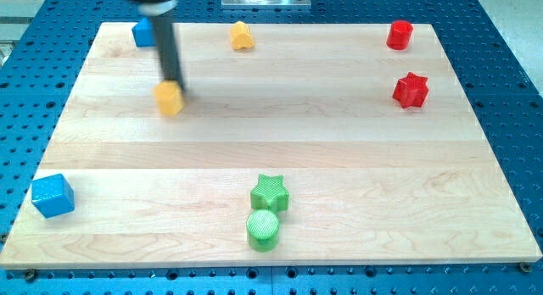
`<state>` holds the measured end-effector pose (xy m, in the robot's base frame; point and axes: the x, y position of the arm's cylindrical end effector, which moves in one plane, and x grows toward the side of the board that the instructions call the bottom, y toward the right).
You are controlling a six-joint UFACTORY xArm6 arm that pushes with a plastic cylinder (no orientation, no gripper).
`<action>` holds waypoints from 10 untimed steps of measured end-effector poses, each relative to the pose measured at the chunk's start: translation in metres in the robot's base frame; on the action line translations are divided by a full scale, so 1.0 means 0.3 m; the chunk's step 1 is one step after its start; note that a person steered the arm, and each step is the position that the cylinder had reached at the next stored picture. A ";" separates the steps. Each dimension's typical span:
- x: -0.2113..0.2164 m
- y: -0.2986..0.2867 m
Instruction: Push the hexagon towards the center left
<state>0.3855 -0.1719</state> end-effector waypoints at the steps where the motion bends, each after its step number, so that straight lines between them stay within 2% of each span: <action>1: -0.052 0.105; 2: 0.082 0.146; 3: 0.188 0.071; 5: 0.196 -0.069; 10: 0.196 -0.065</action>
<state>0.4442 -0.1914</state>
